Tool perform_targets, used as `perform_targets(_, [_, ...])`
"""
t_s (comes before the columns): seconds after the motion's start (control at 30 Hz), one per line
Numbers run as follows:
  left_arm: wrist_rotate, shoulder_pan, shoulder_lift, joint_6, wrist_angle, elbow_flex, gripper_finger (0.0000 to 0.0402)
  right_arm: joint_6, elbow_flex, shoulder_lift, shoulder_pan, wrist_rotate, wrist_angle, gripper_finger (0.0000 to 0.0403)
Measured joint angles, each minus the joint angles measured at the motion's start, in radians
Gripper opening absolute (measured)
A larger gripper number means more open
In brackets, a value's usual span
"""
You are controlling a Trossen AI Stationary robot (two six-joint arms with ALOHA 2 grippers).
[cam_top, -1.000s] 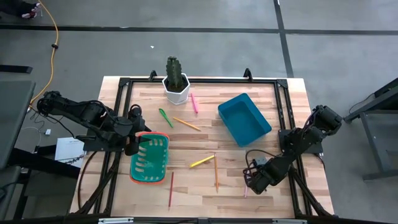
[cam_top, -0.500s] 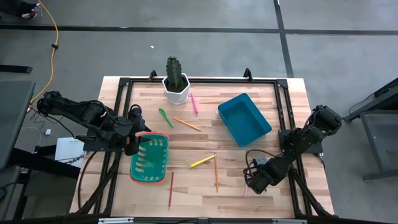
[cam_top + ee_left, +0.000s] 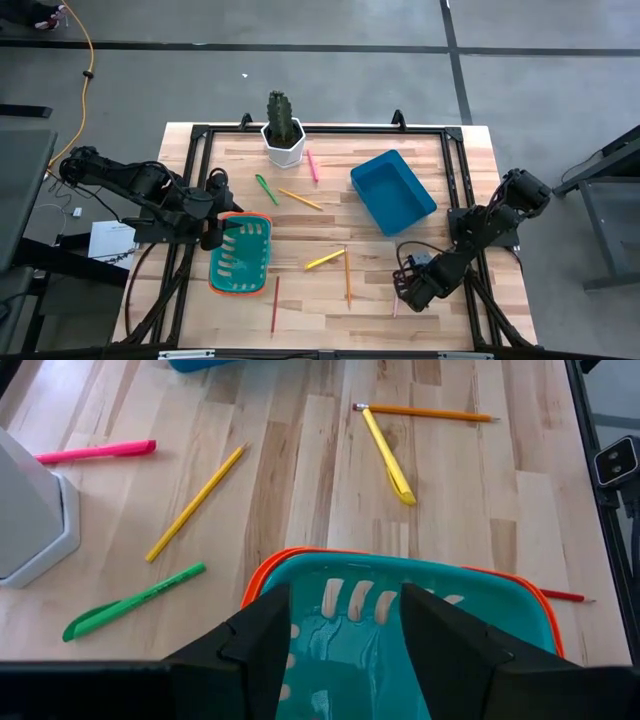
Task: Sort pens & pencils
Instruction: Put the dark blue pencil into the blue bin
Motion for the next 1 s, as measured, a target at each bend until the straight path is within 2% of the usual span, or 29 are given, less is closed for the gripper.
perform_targets(0.33, [-0.007, 0.000, 0.000, 0.002, 0.000, 0.000, 0.0175, -0.015, 0.000, 0.000, -0.001, -0.012, 0.002, 0.0110])
perform_targets(0.7, [-0.009, 0.000, 0.000, 0.001, 0.000, 0.000, 0.0175, -0.022, 0.000, 0.000, -0.001, -0.018, 0.013, 0.0028])
perform_targets(1.0, [-0.009, 0.000, 0.000, 0.001, 0.000, 0.000, 0.0175, -0.018, 0.001, -0.002, -0.001, -0.018, 0.024, 0.0017])
